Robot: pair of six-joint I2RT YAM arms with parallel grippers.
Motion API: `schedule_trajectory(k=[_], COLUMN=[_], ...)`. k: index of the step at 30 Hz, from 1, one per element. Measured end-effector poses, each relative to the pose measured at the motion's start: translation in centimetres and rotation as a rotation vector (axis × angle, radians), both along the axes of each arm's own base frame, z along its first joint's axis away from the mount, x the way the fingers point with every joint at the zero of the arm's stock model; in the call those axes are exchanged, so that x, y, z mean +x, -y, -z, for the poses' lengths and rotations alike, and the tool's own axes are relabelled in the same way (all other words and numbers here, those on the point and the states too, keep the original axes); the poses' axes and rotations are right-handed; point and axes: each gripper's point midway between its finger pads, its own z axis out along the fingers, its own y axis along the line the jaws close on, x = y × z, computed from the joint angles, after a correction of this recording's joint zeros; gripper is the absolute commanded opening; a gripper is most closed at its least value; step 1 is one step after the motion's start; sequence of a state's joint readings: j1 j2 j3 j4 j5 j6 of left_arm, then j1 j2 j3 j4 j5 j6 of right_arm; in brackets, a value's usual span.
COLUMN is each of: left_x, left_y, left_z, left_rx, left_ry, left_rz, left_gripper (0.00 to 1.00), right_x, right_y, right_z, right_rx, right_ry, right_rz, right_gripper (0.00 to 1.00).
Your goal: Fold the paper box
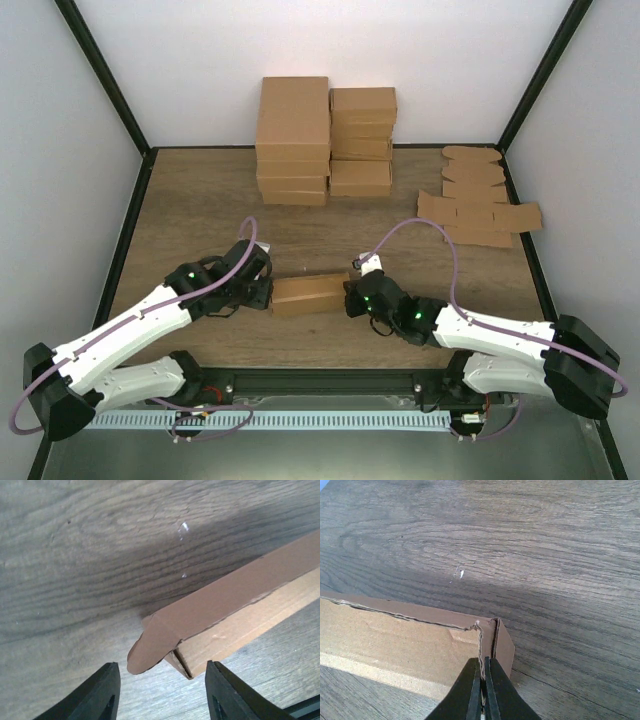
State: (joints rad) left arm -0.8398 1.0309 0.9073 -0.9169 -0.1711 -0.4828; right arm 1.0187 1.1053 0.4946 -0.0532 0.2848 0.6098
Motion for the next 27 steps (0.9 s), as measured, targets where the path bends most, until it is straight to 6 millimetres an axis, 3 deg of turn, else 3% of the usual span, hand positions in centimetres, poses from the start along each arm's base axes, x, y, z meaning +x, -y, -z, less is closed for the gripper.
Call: schedule_trajectory(k=[6, 11, 14, 19, 27], left_x=[-0.4, -0.1, 0.1, 0.2, 0.0], left_y=[-0.5, -0.4, -0.1, 0.2, 0.4], left_z=[1.9, 2.2, 2.5, 2.8, 2.9], left_rx=[0.054, 0.069, 0.071, 0.068, 0.014], left_ry=[-0.052, -0.053, -0.057, -0.068, -0.091], left_rz=[-0.007, -0.008, -0.008, -0.006, -0.073], left_gripper=[0.45, 0.4, 0.31, 0.08, 0.04], right_x=[0.0, 0.0, 0.0, 0.0, 0.2], right_y=[0.0, -0.1, -0.1, -0.1, -0.4], right_z=[0.0, 0.0, 0.1, 0.0, 0.0], right_rx=[-0.004, -0.006, -0.007, -0.008, -0.028], right_ry=[0.001, 0.002, 0.002, 0.002, 0.003], right_rz=[-0.003, -0.006, -0.006, -0.006, -0.016], right_gripper=[0.03, 0.03, 0.03, 0.03, 0.03])
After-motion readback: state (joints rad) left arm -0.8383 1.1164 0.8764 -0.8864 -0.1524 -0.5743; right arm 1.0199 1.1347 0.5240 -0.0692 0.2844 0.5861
